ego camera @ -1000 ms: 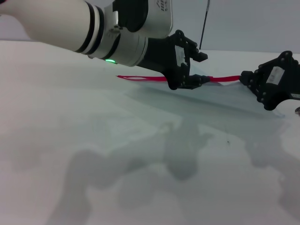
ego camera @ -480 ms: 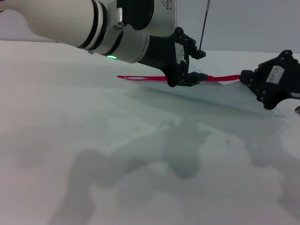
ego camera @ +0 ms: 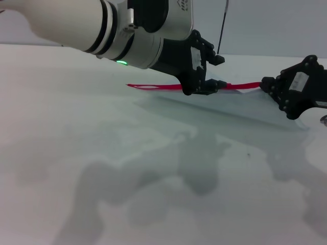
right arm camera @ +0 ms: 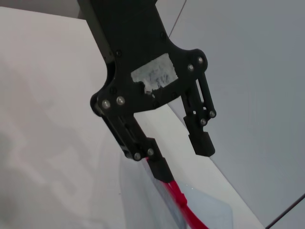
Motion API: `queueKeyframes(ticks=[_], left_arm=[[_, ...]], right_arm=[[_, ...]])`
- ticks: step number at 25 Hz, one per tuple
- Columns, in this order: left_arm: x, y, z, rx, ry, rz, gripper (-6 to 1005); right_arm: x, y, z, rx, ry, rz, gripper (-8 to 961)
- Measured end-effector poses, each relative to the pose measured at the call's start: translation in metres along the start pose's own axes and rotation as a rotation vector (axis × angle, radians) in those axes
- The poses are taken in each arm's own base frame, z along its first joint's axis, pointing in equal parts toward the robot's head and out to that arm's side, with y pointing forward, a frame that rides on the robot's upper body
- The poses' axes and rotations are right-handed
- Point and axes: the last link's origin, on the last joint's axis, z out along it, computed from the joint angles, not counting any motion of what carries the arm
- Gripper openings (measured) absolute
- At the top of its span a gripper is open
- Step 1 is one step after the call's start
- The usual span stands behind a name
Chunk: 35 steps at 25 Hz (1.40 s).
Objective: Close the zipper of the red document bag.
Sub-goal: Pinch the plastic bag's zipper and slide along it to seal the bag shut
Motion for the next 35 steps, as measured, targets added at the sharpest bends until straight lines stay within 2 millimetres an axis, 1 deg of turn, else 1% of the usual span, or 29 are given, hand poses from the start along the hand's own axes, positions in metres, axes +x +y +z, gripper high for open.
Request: queueKeyframes(ticks=[9,18,25,34,35], left_arm=[[0.0016,-0.0006,-0.0001,-0.006,-0.003,0.01,479],[0.0027,-0.0005,0.0004,-0.009,-0.003,0.014,480],[0.0094,-0.0047,-0.0053,0.021,-0.01,0.023,480],[0.0078,-0.0068,-0.0069,0.039,-0.04,0.026,480],[0.0078,-0.0068,-0.0068,0.039,-0.04,0.026,502]], right_arm=[[0.0001,-0.0008,0.0,-0.002,0.0,0.0,15],[-0.0039,0.0007,-0.0009,-0.007,-0.007,-0.013,15],[-0.0044,0.0,-0.0019,-0.007,-0.007,-0.014,16],[-0.0044,-0.0008,-0.0021,-0.005,-0.008,-0.013,16],[-0.0043,-0.0009,-0.0021,-0.005,-0.007,-0.013,16]])
